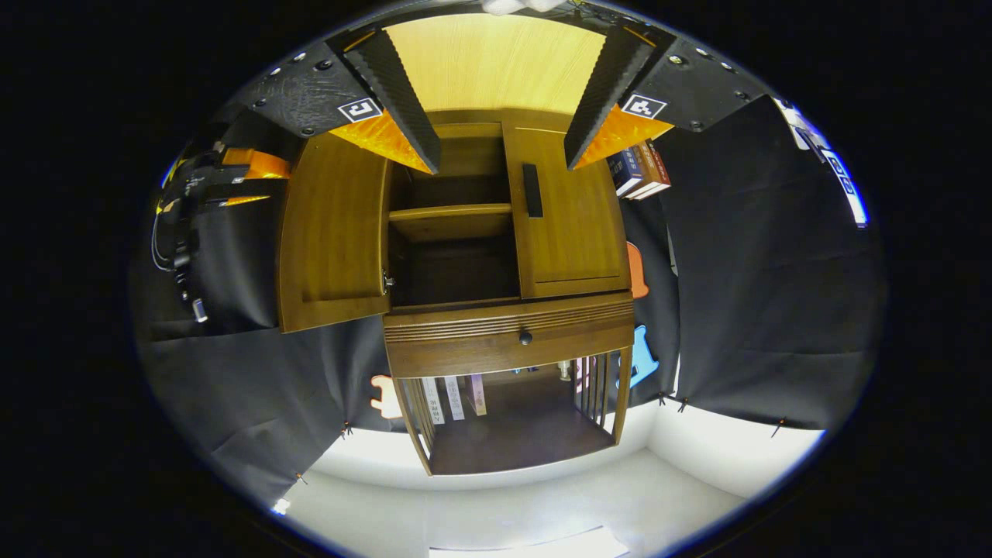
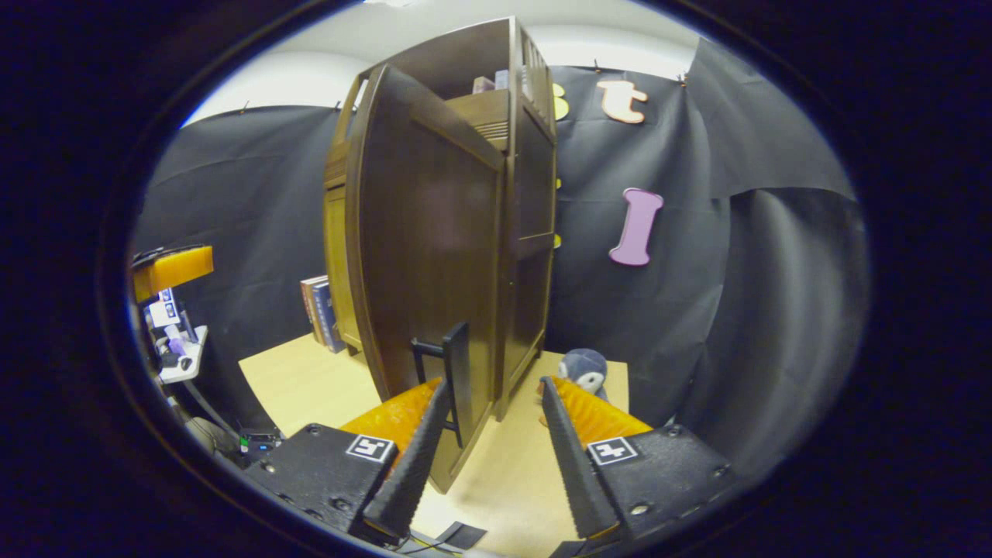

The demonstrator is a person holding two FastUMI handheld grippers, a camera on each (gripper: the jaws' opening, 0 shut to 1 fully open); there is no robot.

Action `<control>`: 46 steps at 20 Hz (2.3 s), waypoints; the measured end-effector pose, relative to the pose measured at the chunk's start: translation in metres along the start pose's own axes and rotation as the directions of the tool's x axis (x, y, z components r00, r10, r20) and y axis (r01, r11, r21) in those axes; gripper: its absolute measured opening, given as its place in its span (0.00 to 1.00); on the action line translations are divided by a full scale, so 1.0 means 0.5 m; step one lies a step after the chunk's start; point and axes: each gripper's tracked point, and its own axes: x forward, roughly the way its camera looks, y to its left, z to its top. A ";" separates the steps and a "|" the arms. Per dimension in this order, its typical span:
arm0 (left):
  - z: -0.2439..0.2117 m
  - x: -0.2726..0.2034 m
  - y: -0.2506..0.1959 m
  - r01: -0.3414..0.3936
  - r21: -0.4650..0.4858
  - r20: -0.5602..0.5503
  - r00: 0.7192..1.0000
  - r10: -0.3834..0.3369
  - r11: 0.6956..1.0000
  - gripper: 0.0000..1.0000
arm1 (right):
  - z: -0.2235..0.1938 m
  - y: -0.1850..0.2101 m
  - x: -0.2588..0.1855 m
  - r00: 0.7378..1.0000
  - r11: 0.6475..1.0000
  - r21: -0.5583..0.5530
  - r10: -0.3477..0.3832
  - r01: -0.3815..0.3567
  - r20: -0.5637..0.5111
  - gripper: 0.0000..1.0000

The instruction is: Open the right door of the double-door shoe cabinet with the right hand, and open the left door with the left hand.

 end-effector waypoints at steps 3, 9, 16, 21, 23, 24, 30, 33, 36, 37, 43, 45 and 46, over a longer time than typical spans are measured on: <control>0.008 0.030 0.027 -0.001 0.008 0.019 1.000 0.001 1.000 0.96 | 0.040 -0.009 -0.058 0.996 0.996 0.040 -0.078 0.076 0.048 1.00; 0.012 0.111 0.091 0.061 -0.006 0.042 0.997 -0.061 0.998 1.00 | 0.138 0.088 -0.126 0.963 0.970 0.118 -0.229 0.213 0.140 1.00; -0.017 0.230 0.166 0.177 -0.014 0.053 0.983 -0.176 0.984 0.96 | 0.160 0.287 -0.075 0.921 0.931 0.158 -0.354 0.330 0.164 1.00; -0.072 0.349 0.156 0.271 -0.037 0.045 0.962 -0.269 0.962 0.96 | 0.141 0.381 -0.038 0.905 0.907 0.150 -0.410 0.392 0.115 1.00; -0.092 0.407 0.148 0.279 -0.043 0.048 0.960 -0.277 0.959 0.96 | 0.135 0.394 -0.038 0.894 0.896 0.129 -0.437 0.424 0.097 1.00; -0.101 0.437 0.145 0.275 -0.053 0.049 0.961 -0.273 0.960 0.96 | 0.132 0.397 -0.038 0.886 0.888 0.112 -0.456 0.446 0.087 1.00; -0.152 0.598 0.113 0.280 -0.104 0.029 0.960 -0.278 0.954 0.96 | 0.154 0.381 -0.054 0.833 0.835 0.064 -0.550 0.547 0.062 1.00; -0.183 0.646 0.107 0.278 -0.124 0.003 0.960 -0.280 0.953 0.77 | 0.152 0.374 -0.056 0.819 0.820 0.054 -0.573 0.571 0.045 1.00; -0.203 0.665 0.109 0.280 -0.119 -0.004 0.959 -0.282 0.953 0.60 | 0.145 0.371 -0.043 0.817 0.817 0.047 -0.576 0.575 0.024 1.00; -0.208 0.668 0.115 0.273 -0.116 -0.009 0.961 -0.276 0.955 0.74 | 0.144 0.374 -0.036 0.820 0.819 0.045 -0.573 0.572 0.018 1.00; -0.221 0.677 0.113 0.308 -0.122 -0.017 0.950 -0.312 0.943 0.40 | 0.146 0.396 -0.022 0.836 0.836 0.038 -0.548 0.547 0.022 1.00; -0.216 0.670 0.112 0.328 -0.115 -0.013 0.943 -0.332 0.937 0.35 | 0.147 0.402 -0.025 0.837 0.838 0.037 -0.546 0.545 0.027 1.00; -0.218 0.666 0.110 0.331 -0.109 -0.015 0.942 -0.335 0.937 0.30 | 0.145 0.405 -0.026 0.840 0.840 0.037 -0.542 0.541 0.027 1.00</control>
